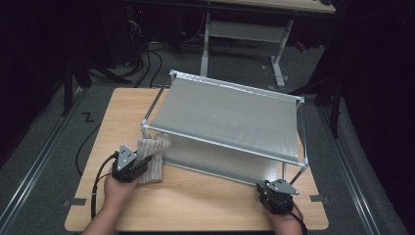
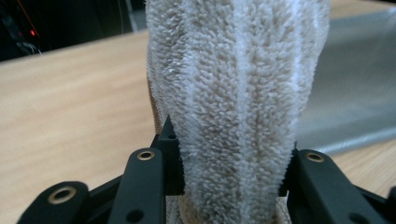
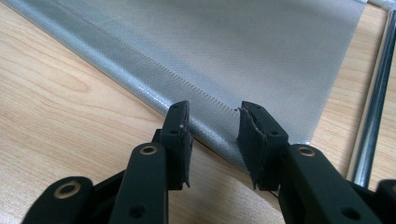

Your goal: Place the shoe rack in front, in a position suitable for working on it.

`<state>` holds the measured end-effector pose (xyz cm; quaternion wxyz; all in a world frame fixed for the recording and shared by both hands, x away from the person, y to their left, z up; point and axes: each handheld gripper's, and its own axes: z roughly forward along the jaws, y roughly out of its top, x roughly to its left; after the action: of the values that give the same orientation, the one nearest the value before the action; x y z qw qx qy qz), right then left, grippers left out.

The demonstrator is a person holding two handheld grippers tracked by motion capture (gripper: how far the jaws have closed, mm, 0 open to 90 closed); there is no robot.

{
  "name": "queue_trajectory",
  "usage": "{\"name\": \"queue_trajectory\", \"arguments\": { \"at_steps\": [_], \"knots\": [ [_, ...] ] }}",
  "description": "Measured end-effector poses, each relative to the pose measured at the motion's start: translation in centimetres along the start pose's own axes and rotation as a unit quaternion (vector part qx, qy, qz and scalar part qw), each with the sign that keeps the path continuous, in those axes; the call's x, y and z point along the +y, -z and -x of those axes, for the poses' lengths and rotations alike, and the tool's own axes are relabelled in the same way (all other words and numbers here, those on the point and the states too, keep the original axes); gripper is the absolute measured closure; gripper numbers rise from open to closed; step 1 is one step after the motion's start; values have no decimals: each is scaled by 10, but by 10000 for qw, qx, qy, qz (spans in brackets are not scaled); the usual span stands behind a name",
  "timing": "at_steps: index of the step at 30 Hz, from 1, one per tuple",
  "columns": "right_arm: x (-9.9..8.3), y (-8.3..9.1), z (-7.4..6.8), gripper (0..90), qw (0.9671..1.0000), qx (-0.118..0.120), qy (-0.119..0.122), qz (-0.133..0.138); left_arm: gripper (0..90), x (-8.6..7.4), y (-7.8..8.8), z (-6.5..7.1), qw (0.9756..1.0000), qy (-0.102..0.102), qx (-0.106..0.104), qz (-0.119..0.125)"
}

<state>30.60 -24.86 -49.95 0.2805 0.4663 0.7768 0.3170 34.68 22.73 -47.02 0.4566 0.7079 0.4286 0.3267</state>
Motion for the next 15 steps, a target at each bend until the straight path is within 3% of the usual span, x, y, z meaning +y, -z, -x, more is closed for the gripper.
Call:
{"name": "queue_trajectory", "arguments": {
  "at_steps": [1, 2, 5, 8, 11, 15],
  "knots": [
    [0, 0, 0, 639, 10000, 0, 0, 0, 610, 0, 0, 0, 10000, 0, 0, 0],
    [0, 0, 0, 639, 10000, -7, -13, -6, 615, 11, 7, -1, 9998, -13, 29, 220],
    [0, 0, 0, 640, 10000, -7, -12, -7, 615, 23, 13, -2, 9991, -15, 36, 424],
    [0, 0, 0, 639, 10000, -4, 0, 1, 615, 42, 20, -3, 9980, -171, 65, 609],
    [0, 0, 0, 640, 10000, -7, 1, 0, 620, 44, 19, -4, 9980, -242, 85, 574],
    [0, 0, -1, 640, 10000, -2, -4, -14, 626, 36, 10, -7, 9990, -65, -25, 434]
  ]
}}
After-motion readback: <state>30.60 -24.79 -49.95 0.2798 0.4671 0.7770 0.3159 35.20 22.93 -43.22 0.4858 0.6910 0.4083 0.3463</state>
